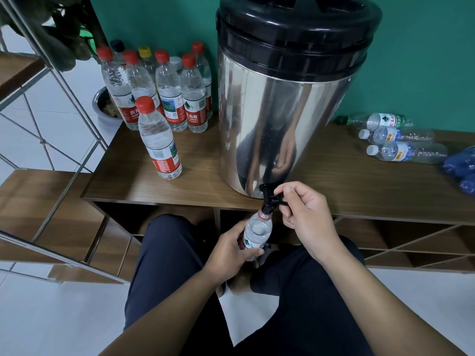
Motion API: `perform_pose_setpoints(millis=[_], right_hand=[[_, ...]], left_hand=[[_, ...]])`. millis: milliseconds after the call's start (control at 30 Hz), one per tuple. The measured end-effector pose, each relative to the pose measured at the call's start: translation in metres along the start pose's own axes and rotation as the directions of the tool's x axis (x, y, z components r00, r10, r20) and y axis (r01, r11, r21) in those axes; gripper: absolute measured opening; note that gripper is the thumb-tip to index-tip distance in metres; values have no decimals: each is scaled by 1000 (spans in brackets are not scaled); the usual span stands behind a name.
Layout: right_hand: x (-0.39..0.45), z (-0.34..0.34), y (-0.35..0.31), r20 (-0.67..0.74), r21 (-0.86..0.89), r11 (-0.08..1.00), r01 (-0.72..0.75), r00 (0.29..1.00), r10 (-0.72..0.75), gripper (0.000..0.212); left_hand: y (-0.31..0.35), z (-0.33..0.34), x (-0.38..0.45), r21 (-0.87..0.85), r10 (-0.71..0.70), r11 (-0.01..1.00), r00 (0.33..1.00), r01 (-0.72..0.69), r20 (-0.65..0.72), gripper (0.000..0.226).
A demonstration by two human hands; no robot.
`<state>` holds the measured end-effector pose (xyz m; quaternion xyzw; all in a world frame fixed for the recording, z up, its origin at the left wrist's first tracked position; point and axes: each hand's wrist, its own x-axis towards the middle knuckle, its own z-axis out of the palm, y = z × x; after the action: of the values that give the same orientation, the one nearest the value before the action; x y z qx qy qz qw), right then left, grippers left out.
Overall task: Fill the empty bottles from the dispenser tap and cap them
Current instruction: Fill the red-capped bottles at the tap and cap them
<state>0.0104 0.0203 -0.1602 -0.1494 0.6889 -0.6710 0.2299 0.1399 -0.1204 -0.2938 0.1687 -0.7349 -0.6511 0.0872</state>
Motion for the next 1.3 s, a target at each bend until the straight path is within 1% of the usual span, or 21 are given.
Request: perform_pose_setpoints(millis=[233, 433, 567, 700, 800, 867, 1000, 1133, 1300], right_hand=[[-2, 4, -4, -58, -56, 998, 38, 997, -41, 25], [-3, 5, -4, -73, -112, 991, 76, 994, -84, 26], [-2, 4, -5, -67, -199, 971, 130, 987, -146, 30], [-1, 3, -11, -52, -363, 911, 197, 972, -230, 28], [-3, 2, -17, 4, -522, 798, 303, 936, -353, 23], [-3, 3, -20, 41, -586, 731, 350, 914, -404, 19], [-2, 2, -21, 63, -621, 687, 378, 897, -437, 17], [-2, 5, -22, 116, -667, 616, 419, 875, -470, 15], [-3, 4, -25, 134, -677, 600, 425, 874, -468, 14]], left_hand=[[1, -1, 0, 6, 7, 1000, 1000, -7, -7, 75], [0, 0, -1, 2, -2, 1000, 1000, 2, -4, 75], [-2, -1, 0, 13, 2, 1000, 1000, -2, 2, 76], [-2, -1, 1, 33, 0, 999, 1000, 0, 10, 77], [-1, -1, 1, 35, 4, 999, 1000, -5, 9, 77], [-2, -1, 2, 39, 4, 999, 1000, -5, 13, 77], [0, 0, 0, 42, 3, 999, 1000, -4, 10, 78], [2, 0, 0, 42, 15, 999, 1000, -15, 8, 78], [3, 1, 0, 31, 13, 999, 1000, -14, 6, 78]])
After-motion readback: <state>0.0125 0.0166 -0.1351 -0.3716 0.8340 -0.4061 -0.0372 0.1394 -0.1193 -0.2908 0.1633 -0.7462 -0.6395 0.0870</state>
